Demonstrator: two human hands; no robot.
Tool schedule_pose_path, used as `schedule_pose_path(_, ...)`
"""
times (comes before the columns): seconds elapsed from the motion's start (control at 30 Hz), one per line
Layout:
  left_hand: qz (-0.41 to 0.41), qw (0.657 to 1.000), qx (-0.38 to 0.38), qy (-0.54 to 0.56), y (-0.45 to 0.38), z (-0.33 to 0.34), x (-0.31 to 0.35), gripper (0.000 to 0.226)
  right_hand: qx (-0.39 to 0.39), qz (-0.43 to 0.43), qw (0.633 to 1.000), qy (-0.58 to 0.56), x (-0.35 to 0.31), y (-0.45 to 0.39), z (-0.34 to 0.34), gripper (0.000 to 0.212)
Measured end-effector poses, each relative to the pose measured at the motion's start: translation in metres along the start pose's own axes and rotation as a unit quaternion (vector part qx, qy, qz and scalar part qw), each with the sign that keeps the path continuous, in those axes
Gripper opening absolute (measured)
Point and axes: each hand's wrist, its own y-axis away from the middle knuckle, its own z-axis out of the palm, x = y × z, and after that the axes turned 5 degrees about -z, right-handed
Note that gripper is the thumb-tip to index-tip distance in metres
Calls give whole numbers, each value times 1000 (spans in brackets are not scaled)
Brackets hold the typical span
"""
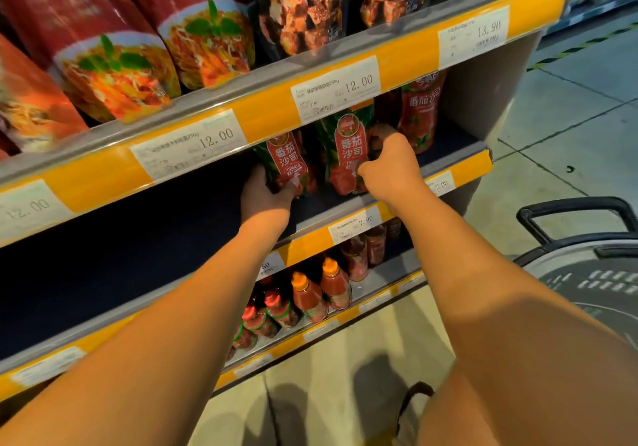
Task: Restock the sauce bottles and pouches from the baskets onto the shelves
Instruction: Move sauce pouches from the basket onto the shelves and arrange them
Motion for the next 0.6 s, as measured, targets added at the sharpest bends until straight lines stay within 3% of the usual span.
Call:
schedule_pose_path(0.3, 18, 1000, 2, -11, -14, 12, 3, 26, 6, -9, 999, -43, 11, -6, 4, 57)
schedule_pose_path(0.6, 30, 999, 26, -35, -21, 17, -1, 32, -11, -8, 1000, 8, 19, -7, 10, 61)
